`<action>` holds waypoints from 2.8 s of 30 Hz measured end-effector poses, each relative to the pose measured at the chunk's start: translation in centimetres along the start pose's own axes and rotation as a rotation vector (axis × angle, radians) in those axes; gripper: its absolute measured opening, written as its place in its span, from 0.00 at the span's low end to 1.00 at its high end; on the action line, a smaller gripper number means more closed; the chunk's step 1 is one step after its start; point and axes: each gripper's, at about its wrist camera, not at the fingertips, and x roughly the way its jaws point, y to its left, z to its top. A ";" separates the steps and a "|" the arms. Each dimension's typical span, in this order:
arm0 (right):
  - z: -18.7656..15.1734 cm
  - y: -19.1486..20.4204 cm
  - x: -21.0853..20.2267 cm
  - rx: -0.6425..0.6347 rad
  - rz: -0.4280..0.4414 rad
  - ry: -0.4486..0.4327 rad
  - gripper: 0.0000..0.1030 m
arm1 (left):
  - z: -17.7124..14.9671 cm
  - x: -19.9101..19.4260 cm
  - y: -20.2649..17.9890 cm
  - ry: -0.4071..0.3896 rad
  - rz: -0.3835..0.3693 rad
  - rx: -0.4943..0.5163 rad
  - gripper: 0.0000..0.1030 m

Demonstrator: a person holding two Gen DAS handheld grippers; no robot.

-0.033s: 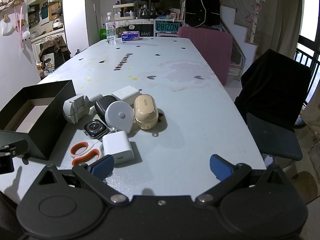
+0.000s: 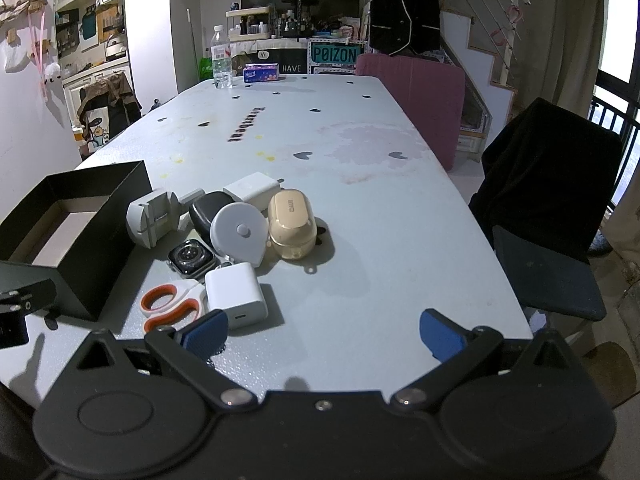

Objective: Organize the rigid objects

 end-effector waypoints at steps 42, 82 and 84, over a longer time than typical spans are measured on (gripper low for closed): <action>6.7 1.1 1.6 0.039 0.082 -0.142 1.00 | 7.1 5.3 13.1 0.009 0.182 -0.174 0.97; 3.0 3.8 5.5 -0.150 0.215 0.136 0.43 | 3.5 7.7 13.4 0.139 0.149 -0.122 0.13; 2.8 3.9 5.3 -0.159 0.213 0.134 0.43 | 3.5 7.8 13.2 0.137 0.151 -0.115 0.13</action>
